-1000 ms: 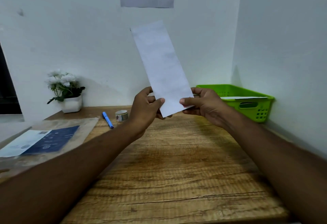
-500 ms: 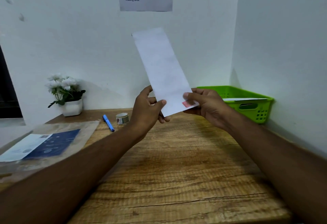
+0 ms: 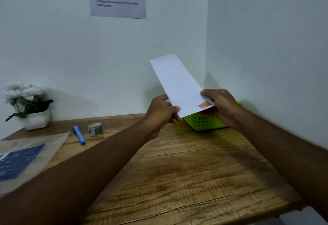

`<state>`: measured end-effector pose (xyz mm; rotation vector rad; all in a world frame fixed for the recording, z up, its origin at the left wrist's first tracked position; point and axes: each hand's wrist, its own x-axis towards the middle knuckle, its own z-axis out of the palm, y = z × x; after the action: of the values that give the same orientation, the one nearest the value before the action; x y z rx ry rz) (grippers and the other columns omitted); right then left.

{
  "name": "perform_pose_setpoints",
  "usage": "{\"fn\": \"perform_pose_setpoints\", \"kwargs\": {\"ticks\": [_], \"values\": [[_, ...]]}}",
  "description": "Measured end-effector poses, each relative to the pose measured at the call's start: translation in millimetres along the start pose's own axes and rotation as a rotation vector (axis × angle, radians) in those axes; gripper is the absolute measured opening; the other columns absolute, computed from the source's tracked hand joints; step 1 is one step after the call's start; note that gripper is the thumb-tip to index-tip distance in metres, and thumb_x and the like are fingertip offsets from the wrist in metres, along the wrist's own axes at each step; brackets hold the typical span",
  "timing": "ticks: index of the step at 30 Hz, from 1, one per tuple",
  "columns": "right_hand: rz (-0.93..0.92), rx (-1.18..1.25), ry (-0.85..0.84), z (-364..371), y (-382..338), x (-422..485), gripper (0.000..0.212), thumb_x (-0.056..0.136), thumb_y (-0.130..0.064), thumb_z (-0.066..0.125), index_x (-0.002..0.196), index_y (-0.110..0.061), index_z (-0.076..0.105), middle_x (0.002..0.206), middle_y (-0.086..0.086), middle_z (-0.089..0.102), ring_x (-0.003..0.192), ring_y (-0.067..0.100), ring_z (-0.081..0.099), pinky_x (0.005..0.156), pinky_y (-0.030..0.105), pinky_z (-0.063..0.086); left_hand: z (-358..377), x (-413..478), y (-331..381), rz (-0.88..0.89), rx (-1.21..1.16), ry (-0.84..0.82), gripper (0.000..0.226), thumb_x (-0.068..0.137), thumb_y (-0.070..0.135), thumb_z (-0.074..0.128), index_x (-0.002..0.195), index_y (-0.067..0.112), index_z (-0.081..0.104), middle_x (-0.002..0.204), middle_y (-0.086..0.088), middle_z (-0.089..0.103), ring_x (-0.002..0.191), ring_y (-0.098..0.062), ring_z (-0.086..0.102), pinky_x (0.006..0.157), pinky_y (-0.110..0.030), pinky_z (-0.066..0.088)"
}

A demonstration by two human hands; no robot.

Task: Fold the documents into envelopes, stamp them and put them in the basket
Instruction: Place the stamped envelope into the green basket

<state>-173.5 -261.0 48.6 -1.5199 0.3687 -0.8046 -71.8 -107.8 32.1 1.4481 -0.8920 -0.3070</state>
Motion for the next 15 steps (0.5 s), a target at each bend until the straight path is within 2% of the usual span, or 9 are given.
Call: {"fn": "perform_pose_setpoints", "kwargs": {"ticks": [2, 4, 8, 10, 12, 15], "values": [[0.02, -0.029, 0.066, -14.0, -1.8, 2.0, 0.013, 0.093, -0.011, 0.057, 0.083, -0.006, 0.065, 0.079, 0.009, 0.065, 0.065, 0.018, 0.063, 0.057, 0.029, 0.054, 14.0, 9.1, -1.0, -0.041, -0.001, -0.044, 0.036, 0.089, -0.006, 0.058, 0.124, -0.002, 0.056, 0.069, -0.01, 0.065, 0.052, -0.01, 0.061, 0.05, -0.02, 0.047], [0.053, -0.07, 0.106, -26.2, -1.3, 3.4, 0.013, 0.093, -0.01, 0.057, 0.082, -0.006, 0.063, 0.079, 0.01, 0.064, 0.065, 0.018, 0.062, 0.051, 0.026, 0.052, 25.6, 16.0, -2.0, -0.066, 0.022, -0.067, 0.033, 0.088, -0.005, 0.06, 0.12, -0.003, 0.058, 0.07, -0.01, 0.064, 0.053, -0.009, 0.06, 0.051, -0.02, 0.047], [0.088, -0.098, 0.171, -44.4, 0.5, 4.0, 0.015, 0.093, -0.009, 0.056, 0.08, -0.006, 0.061, 0.074, 0.009, 0.062, 0.061, 0.017, 0.06, 0.042, 0.022, 0.047, 46.2, 24.1, -2.0, -0.106, 0.044, -0.072, 0.03, 0.087, -0.004, 0.062, 0.117, -0.006, 0.056, 0.07, -0.01, 0.062, 0.049, -0.007, 0.058, 0.047, -0.018, 0.046], [0.102, -0.095, 0.203, -49.3, 0.9, 4.0, 0.016, 0.094, -0.011, 0.054, 0.081, -0.007, 0.061, 0.074, 0.009, 0.062, 0.061, 0.017, 0.059, 0.043, 0.023, 0.047, 53.5, 27.1, -1.8, -0.128, 0.04, -0.065, 0.029, 0.087, -0.004, 0.063, 0.115, -0.009, 0.055, 0.07, -0.01, 0.061, 0.047, -0.007, 0.057, 0.045, -0.018, 0.046], [0.121, -0.078, 0.217, -52.2, 2.3, 3.8, 0.015, 0.094, -0.014, 0.052, 0.086, -0.007, 0.064, 0.075, 0.009, 0.063, 0.059, 0.019, 0.059, 0.046, 0.026, 0.047, 58.4, 29.8, -2.9, -0.146, 0.024, -0.061, 0.028, 0.086, -0.001, 0.065, 0.111, -0.011, 0.055, 0.069, -0.01, 0.061, 0.047, -0.009, 0.058, 0.045, -0.018, 0.046], [0.155, 0.023, 0.198, -56.2, 7.7, 2.5, 0.019, 0.095, -0.022, 0.052, 0.101, -0.007, 0.062, 0.075, 0.011, 0.063, 0.053, 0.019, 0.06, 0.043, 0.024, 0.049, 62.1, 34.4, -8.0, -0.137, -0.008, -0.045, 0.03, 0.083, 0.011, 0.073, 0.098, 0.003, 0.049, 0.078, -0.013, 0.063, 0.052, -0.012, 0.058, 0.045, -0.019, 0.047]]}}
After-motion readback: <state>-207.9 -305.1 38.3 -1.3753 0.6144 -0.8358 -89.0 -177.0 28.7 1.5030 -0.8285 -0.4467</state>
